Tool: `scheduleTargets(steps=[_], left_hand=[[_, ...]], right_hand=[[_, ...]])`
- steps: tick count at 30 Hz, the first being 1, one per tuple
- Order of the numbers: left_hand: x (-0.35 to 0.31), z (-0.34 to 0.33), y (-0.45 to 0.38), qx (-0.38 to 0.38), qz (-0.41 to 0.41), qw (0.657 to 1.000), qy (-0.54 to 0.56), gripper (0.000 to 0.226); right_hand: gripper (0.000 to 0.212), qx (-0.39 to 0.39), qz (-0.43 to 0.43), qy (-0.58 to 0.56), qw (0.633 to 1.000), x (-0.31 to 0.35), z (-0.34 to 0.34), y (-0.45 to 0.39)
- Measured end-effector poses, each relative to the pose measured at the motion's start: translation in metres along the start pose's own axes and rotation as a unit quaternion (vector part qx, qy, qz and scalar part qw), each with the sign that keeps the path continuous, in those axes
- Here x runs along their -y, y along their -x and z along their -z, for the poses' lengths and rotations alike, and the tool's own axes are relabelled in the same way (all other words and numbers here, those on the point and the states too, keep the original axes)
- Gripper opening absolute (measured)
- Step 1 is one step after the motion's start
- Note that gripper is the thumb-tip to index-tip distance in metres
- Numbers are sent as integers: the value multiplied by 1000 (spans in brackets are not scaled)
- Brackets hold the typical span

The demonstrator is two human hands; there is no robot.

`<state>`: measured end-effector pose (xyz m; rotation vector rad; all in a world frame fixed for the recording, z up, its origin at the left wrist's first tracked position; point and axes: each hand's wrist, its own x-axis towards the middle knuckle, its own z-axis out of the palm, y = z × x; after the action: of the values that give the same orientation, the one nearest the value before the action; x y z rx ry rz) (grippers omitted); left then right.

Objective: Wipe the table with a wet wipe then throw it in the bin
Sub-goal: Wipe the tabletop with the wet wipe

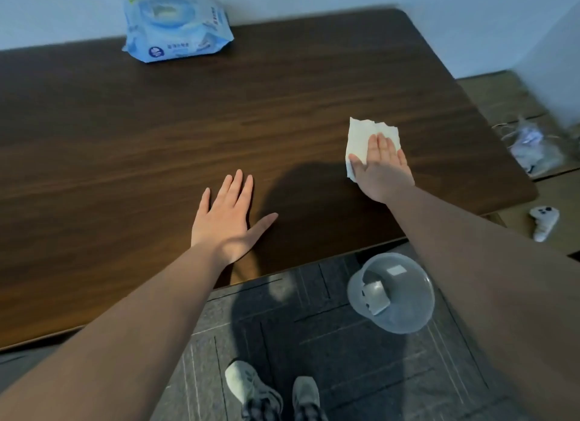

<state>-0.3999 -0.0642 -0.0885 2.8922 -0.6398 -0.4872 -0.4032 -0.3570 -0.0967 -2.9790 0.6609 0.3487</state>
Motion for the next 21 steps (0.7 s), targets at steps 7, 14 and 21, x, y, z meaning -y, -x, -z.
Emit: scheduleTargets(steps=[7,14,21], left_hand=[[-8,-10,-3,-40,20,998,-43,84],[-10,-16,-3,-61,27,997,-48,86],[-11,-14,-3,-58,23,997,-48,84]], right_hand=[[73,15,-62,-27,998,-76,6,-11],[72,33,-92,-32,995,-105,8,-10],[72,38,-85,-27,995,-81,9,4]])
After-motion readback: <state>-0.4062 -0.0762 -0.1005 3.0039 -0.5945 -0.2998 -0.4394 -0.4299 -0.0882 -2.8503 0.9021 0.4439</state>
